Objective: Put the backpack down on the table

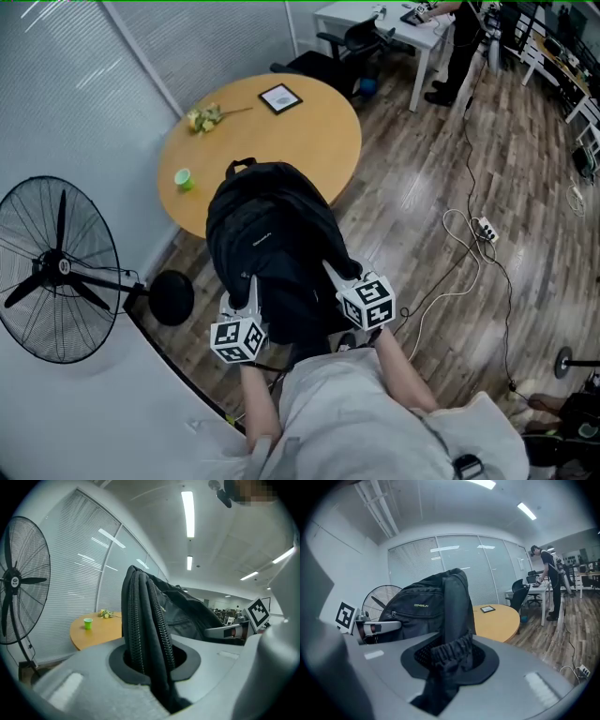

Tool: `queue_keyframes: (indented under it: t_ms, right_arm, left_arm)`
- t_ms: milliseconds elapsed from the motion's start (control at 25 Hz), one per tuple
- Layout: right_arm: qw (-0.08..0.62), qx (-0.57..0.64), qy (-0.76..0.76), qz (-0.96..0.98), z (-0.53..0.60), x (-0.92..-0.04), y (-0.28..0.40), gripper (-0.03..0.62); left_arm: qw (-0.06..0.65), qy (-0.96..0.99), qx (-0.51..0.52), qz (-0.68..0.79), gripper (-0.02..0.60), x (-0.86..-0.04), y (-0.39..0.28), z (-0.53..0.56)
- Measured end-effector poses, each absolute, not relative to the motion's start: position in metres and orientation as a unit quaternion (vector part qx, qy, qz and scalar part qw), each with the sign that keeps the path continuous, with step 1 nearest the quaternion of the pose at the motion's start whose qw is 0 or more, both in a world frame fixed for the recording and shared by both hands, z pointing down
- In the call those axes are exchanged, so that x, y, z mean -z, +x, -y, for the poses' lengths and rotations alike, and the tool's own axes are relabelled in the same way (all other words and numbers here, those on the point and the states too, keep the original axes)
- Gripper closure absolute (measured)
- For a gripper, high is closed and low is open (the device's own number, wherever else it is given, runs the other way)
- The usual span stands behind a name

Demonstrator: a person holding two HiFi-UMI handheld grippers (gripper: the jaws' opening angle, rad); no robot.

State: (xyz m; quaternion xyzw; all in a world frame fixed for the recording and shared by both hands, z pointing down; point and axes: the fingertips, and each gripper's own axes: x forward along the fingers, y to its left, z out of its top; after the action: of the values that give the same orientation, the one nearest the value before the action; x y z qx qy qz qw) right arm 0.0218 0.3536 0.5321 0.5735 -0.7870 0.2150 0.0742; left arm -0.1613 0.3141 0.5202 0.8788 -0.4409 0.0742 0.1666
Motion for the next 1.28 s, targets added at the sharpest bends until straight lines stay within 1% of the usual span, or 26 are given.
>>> queue_keyframes:
  t_ms: [360, 800, 1280]
  right_arm:
    - [0.083, -0.216, 0.582, 0.780, -0.278, -0.532, 0.057, 0.505]
    - [0.076, -0.217, 0.596, 0.769, -0.160, -0.523, 0.073, 0.505]
    - [0.068, -0.227, 0.617, 0.750, -0.050, -0.524, 0.076, 0.505]
  left_arm:
    - [0.175, 0.883, -0.069, 0.431, 0.534, -0.522, -0.126, -0.238]
    - [0.172, 0.890, -0.072, 0.416, 0.535, -0.512, -0.108, -0.112]
    - [0.171, 0.900, -0.083, 0.392, 0.535, -0.513, -0.100, 0.012]
